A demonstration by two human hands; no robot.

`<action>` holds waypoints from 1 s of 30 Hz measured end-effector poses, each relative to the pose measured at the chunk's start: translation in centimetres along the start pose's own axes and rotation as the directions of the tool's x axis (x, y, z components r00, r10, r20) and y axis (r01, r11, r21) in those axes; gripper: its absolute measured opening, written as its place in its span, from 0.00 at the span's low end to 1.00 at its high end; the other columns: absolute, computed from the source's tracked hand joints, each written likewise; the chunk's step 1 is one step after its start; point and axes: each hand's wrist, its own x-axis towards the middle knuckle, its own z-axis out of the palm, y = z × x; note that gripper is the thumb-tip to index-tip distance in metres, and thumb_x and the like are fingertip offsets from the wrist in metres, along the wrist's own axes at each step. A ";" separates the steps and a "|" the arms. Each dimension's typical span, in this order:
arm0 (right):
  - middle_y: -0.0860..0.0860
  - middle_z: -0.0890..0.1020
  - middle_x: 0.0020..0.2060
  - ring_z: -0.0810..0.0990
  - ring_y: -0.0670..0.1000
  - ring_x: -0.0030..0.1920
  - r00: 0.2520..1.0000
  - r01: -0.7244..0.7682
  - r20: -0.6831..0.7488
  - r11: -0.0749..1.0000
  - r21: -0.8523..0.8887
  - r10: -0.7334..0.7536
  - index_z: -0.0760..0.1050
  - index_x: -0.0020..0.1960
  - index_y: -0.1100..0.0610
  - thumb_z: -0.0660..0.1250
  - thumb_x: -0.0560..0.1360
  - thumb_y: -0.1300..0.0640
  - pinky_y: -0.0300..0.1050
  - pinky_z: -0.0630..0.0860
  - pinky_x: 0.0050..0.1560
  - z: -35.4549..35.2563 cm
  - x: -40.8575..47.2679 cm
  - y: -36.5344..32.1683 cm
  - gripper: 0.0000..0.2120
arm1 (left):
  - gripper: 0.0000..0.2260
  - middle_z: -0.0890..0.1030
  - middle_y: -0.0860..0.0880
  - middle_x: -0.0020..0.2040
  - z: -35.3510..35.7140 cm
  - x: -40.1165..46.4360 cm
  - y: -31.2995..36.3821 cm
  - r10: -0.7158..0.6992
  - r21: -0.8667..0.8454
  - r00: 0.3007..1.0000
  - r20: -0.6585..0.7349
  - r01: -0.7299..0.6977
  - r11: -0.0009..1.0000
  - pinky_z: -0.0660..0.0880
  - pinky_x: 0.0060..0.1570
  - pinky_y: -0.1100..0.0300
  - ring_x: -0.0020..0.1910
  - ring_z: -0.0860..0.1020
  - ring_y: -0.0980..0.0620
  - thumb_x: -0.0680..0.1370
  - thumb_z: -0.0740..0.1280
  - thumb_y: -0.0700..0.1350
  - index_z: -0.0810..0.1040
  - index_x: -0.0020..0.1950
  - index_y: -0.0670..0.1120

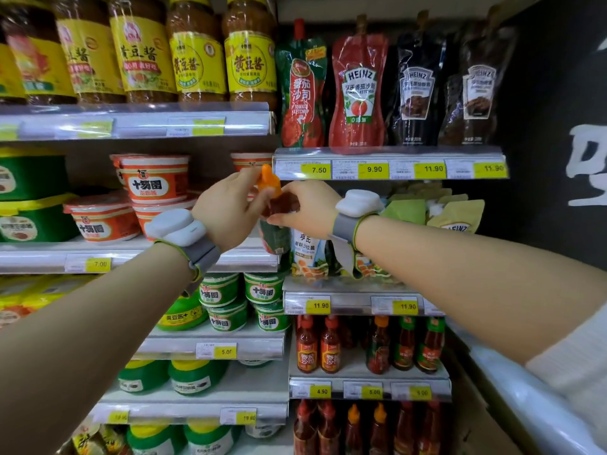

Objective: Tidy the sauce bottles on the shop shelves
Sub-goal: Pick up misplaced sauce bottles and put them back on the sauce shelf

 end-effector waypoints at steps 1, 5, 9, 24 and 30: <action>0.52 0.82 0.54 0.79 0.53 0.53 1.000 -0.011 0.008 1.000 0.011 0.011 0.78 0.57 0.54 0.70 0.71 0.43 0.48 0.76 0.53 -0.2 -0.3 0.1 0.20 | 0.14 0.80 0.44 0.54 0.0 0.0 0.3 -0.014 -0.032 1.000 0.018 0.015 0.999 0.75 0.51 0.51 0.52 0.78 0.45 0.78 0.60 0.52 0.73 0.61 0.47; 0.54 0.83 0.52 0.81 0.54 0.51 0.997 -0.031 0.070 0.997 0.068 0.027 0.80 0.55 0.57 0.70 0.71 0.44 0.54 0.77 0.54 -0.6 -1.3 1.0 0.19 | 0.14 0.80 0.48 0.54 0.3 -0.1 1.1 -0.029 -0.132 0.994 0.108 0.043 0.990 0.75 0.54 0.52 0.52 0.78 0.50 0.77 0.64 0.50 0.73 0.61 0.48; 0.52 0.84 0.50 0.82 0.53 0.52 0.987 -0.080 0.150 0.985 0.152 0.057 0.79 0.55 0.55 0.71 0.71 0.45 0.55 0.76 0.57 -0.9 -2.4 2.4 0.18 | 0.17 0.80 0.52 0.53 0.9 0.1 2.0 -0.120 -0.291 0.968 0.221 0.183 0.939 0.71 0.53 0.59 0.50 0.76 0.56 0.75 0.67 0.48 0.72 0.64 0.49; 0.66 0.78 0.59 0.79 0.58 0.56 0.941 -0.324 0.296 0.698 0.638 0.166 0.75 0.59 0.61 0.65 0.74 0.69 0.55 0.73 0.63 2.2 -6.3 7.0 0.13 | 0.15 0.78 0.54 0.44 4.9 -1.5 5.1 -0.280 -0.368 0.914 0.294 0.379 0.849 0.75 0.43 0.61 0.43 0.79 0.54 0.70 0.72 0.52 0.73 0.52 0.49; 0.58 0.81 0.56 0.79 0.57 0.58 0.939 -0.343 0.246 0.710 0.615 0.240 0.75 0.58 0.56 0.71 0.68 0.67 0.59 0.72 0.64 4.7 -7.6 8.2 0.20 | 0.17 0.79 0.52 0.41 6.2 -2.5 6.1 -0.319 -0.367 0.908 0.272 0.404 0.838 0.78 0.44 0.52 0.42 0.80 0.50 0.68 0.74 0.53 0.73 0.50 0.48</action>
